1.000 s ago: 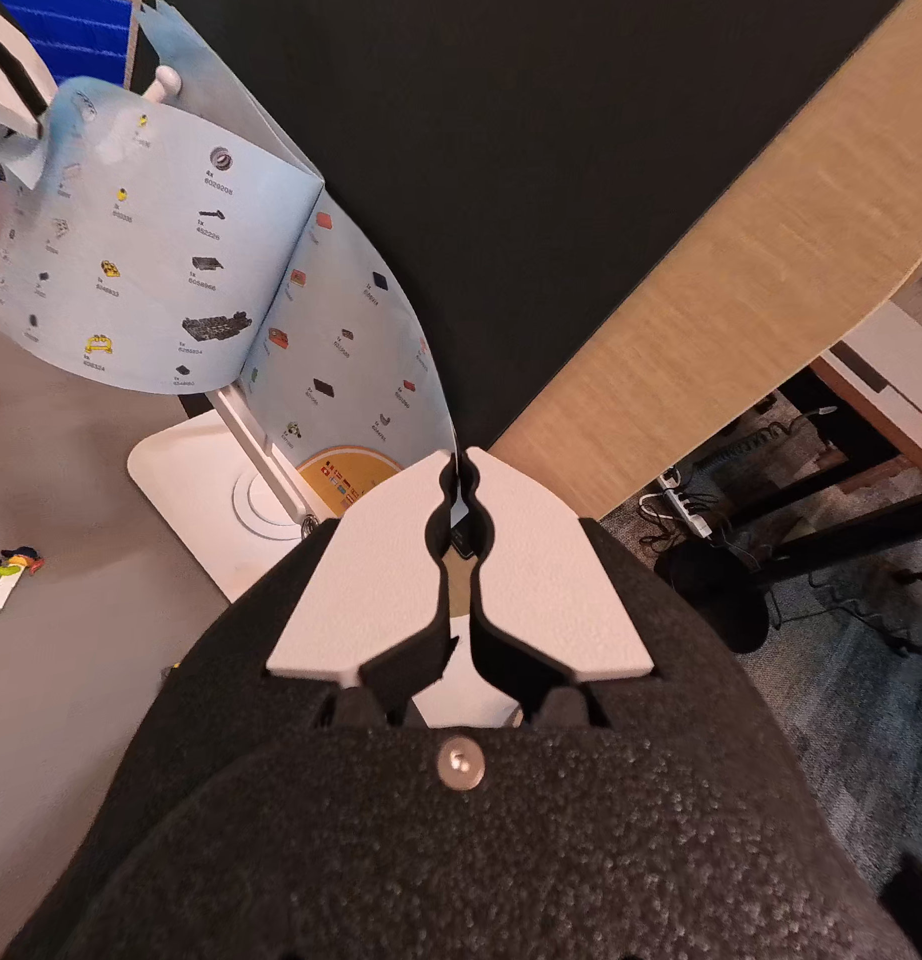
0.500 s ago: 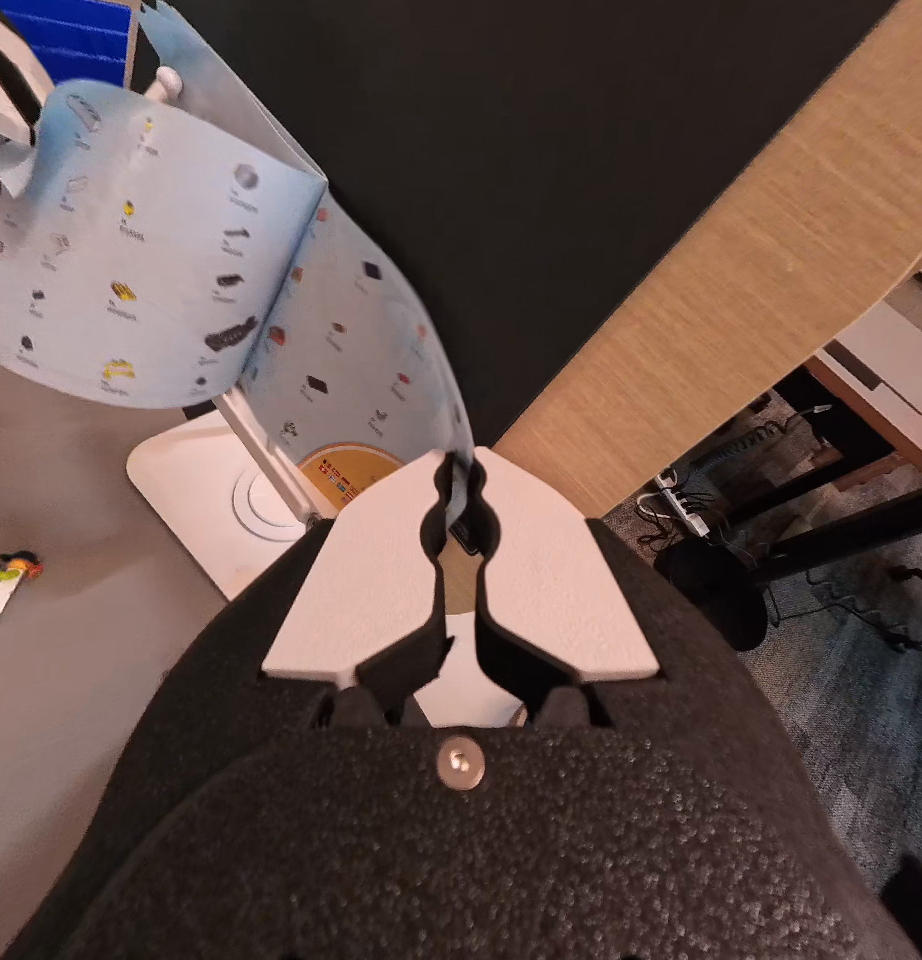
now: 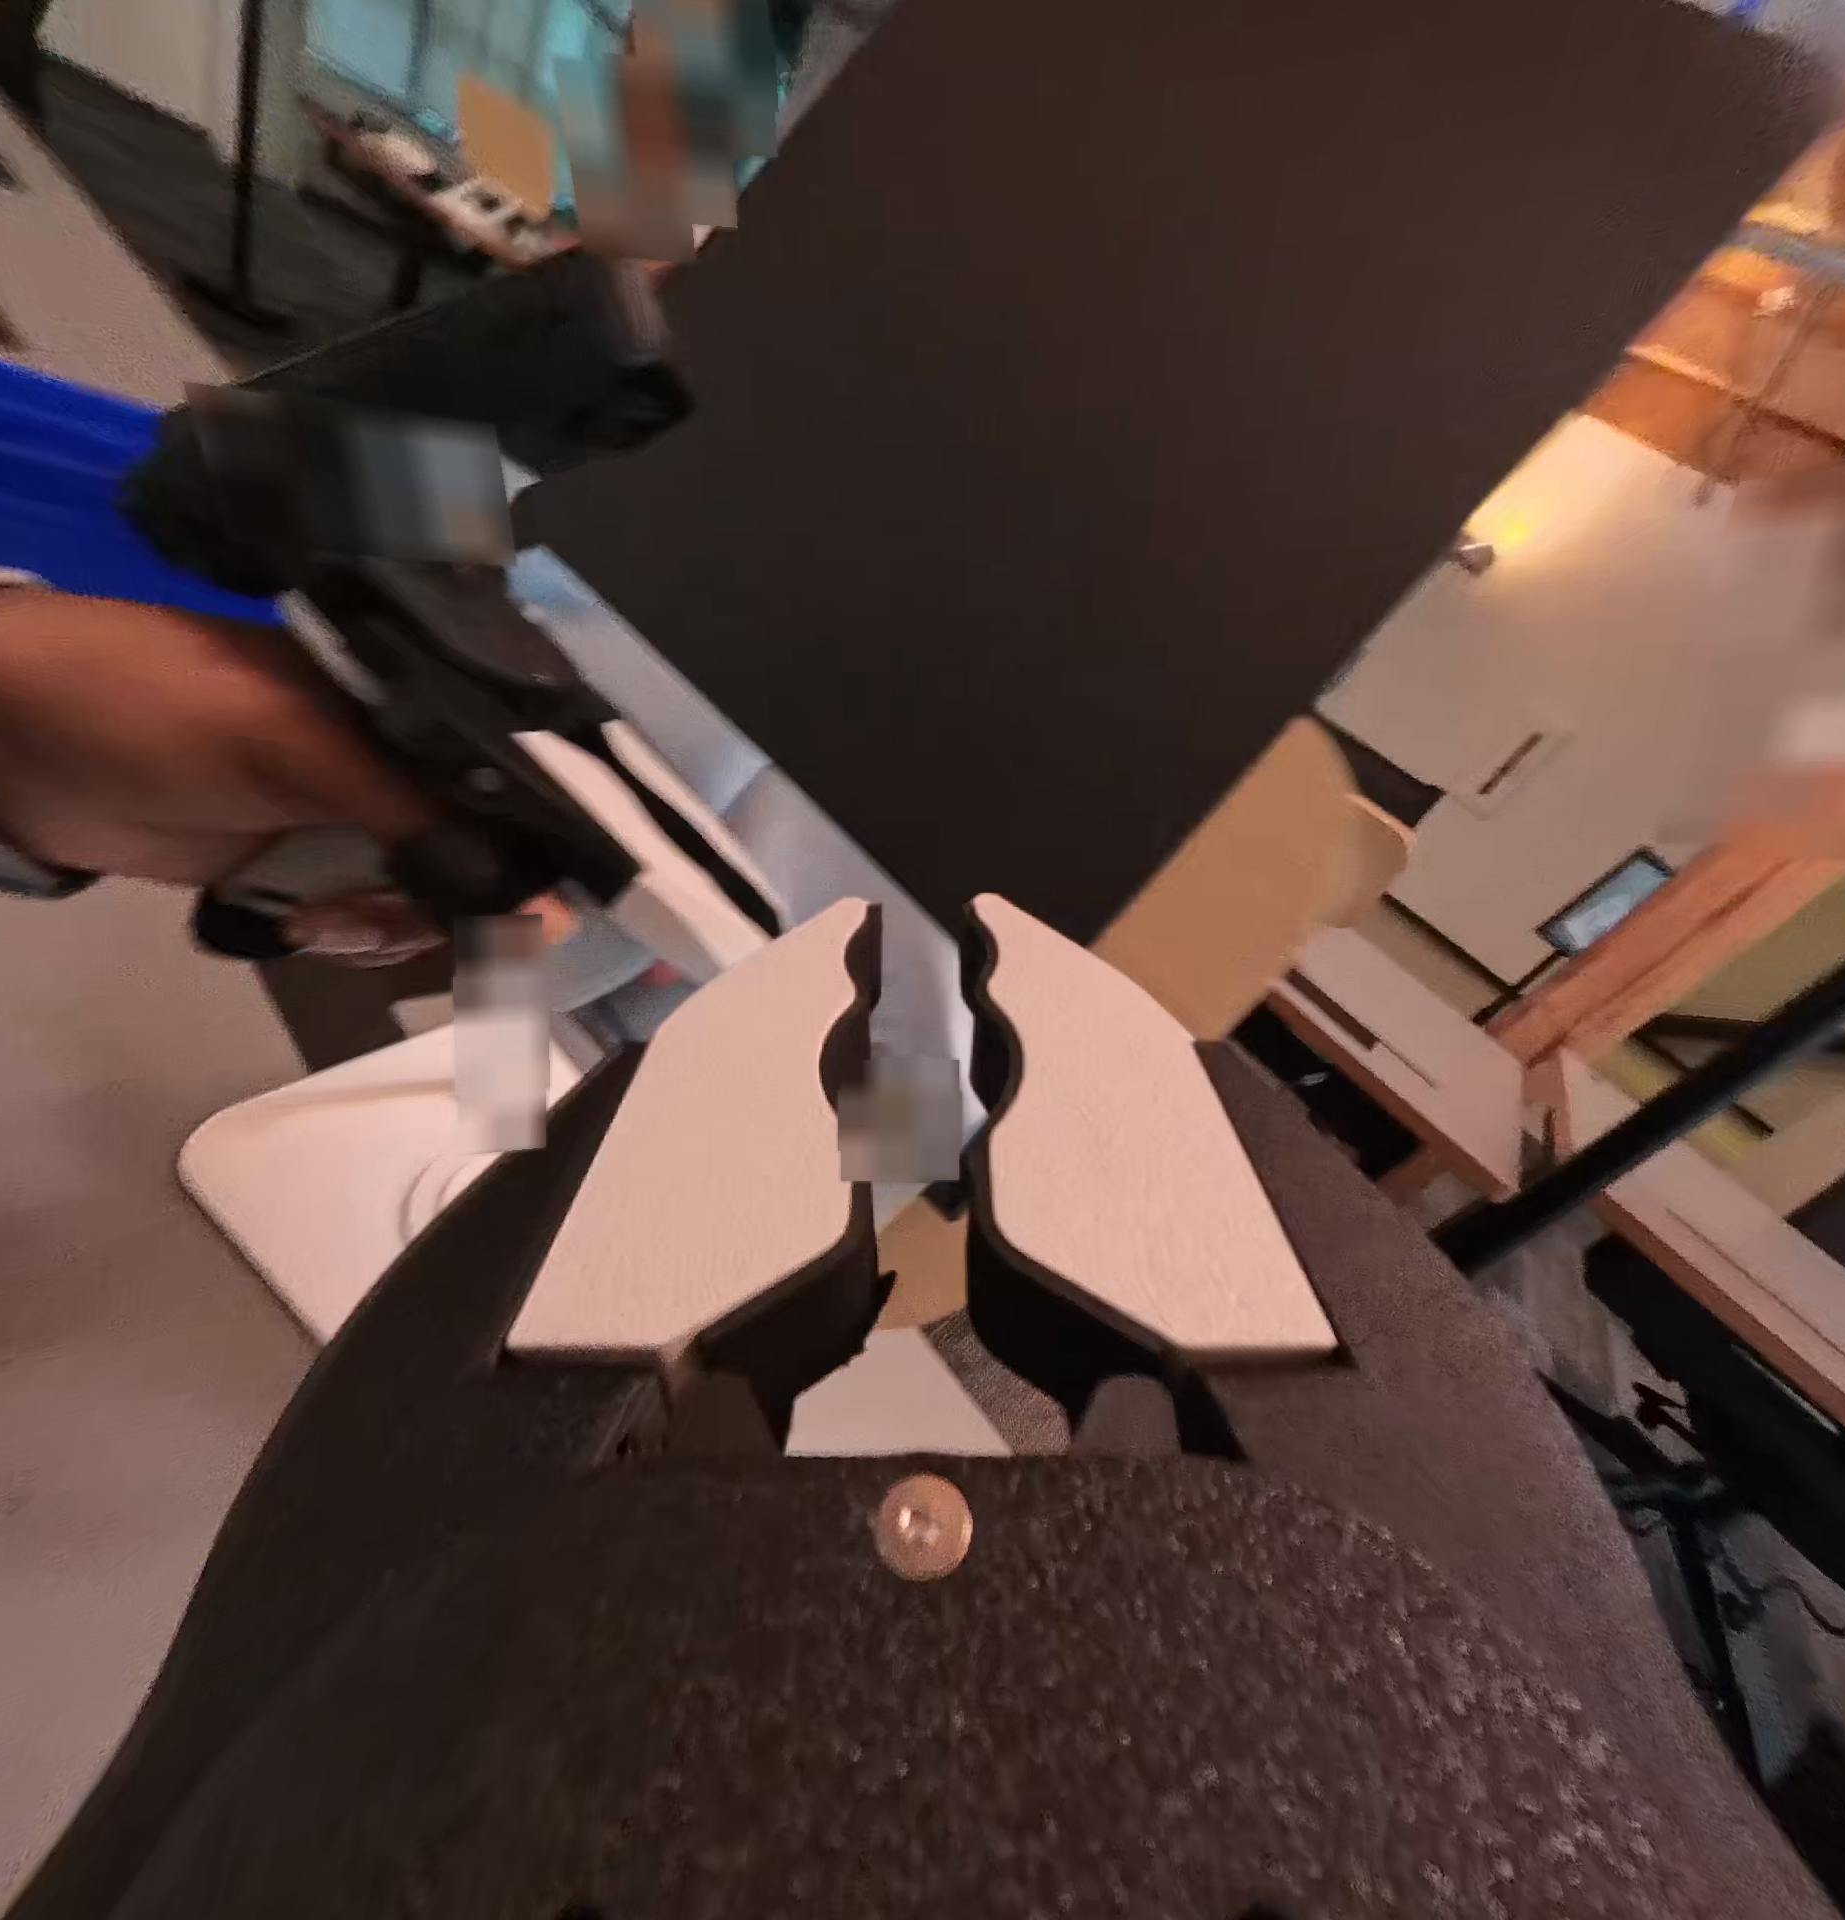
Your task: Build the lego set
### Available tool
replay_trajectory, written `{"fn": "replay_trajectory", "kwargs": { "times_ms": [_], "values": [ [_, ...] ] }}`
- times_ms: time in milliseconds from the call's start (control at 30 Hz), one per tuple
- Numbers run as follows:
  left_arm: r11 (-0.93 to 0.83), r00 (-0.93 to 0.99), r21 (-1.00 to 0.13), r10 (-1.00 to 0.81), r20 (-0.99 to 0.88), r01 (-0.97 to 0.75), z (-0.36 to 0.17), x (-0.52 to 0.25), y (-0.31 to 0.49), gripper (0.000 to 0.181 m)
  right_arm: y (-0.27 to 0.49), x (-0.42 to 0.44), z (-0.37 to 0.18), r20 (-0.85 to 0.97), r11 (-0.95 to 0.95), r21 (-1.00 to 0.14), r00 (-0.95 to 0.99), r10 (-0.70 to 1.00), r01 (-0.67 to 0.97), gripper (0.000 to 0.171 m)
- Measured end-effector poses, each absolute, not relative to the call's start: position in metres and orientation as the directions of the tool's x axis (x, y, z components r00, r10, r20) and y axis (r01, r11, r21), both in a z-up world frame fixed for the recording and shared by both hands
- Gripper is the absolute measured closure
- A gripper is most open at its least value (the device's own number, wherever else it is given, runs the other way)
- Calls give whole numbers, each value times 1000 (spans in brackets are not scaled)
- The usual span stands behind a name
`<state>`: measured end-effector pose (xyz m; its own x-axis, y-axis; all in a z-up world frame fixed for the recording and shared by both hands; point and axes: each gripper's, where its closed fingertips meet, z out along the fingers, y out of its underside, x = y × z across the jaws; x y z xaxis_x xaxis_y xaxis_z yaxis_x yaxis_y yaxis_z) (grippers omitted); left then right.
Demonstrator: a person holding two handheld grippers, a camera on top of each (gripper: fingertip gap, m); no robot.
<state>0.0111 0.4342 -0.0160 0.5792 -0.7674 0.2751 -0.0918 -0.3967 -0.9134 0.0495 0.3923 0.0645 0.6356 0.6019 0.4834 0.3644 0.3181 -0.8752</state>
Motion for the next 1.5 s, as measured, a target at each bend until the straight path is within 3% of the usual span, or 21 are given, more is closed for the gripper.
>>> {"fn": "replay_trajectory", "kwargs": {
  "times_ms": [133,267,333,600,667,767,867,1000,1100,1233,1300,1367,1400,1500],
  "values": [
    [-419,654,-900,-716,245,-122,-26,11,442,158,418,28,8,506,189,-838,600,619,512,155],
    [-403,700,-897,-694,170,-182,-28,4,440,159,469,41,-9,478,132,-863,701,530,488,161],
    [-368,726,-886,-686,53,-283,-33,-4,439,160,480,49,-3,477,154,-871,729,491,466,168],
    [-169,659,-730,-596,-459,-662,-34,-13,455,173,479,57,-6,498,147,-862,756,426,485,160],
    [-166,635,-682,-566,-526,-713,-33,-14,458,179,466,67,-6,393,96,-915,812,432,392,160],
    [-168,628,-668,-561,-540,-725,-34,-13,457,176,428,70,-49,-40,-220,-971,847,530,92,157],
    [-152,634,-681,-548,-546,-717,-34,-13,457,175,383,38,-104,-502,-527,-830,657,562,-183,130],
    [-146,635,-681,-539,-554,-718,-33,-13,456,175,380,21,-121,-893,-704,-450,259,369,-550,120],
    [-138,640,-690,-535,-552,-710,-33,-13,456,175,399,31,-115,-961,-677,-212,24,275,-705,123],
    [-137,647,-698,-532,-547,-703,-33,-13,457,176,419,35,-113,-971,-627,-89,-74,229,-774,126],
    [-133,645,-697,-530,-551,-704,-33,-13,458,176,426,41,-111,-967,-592,-49,-111,231,-804,146],
    [-128,644,-699,-530,-552,-704,-33,-13,458,176,427,53,-98,-949,-543,-66,-116,293,-837,170],
    [-126,644,-700,-530,-552,-703,-32,-13,458,176,428,61,-93,-947,-497,-125,-46,318,-859,171],
    [-122,644,-700,-526,-556,-704,-32,-13,459,177,424,81,-67,-832,-326,-494,330,445,-806,171]
  ]
}}
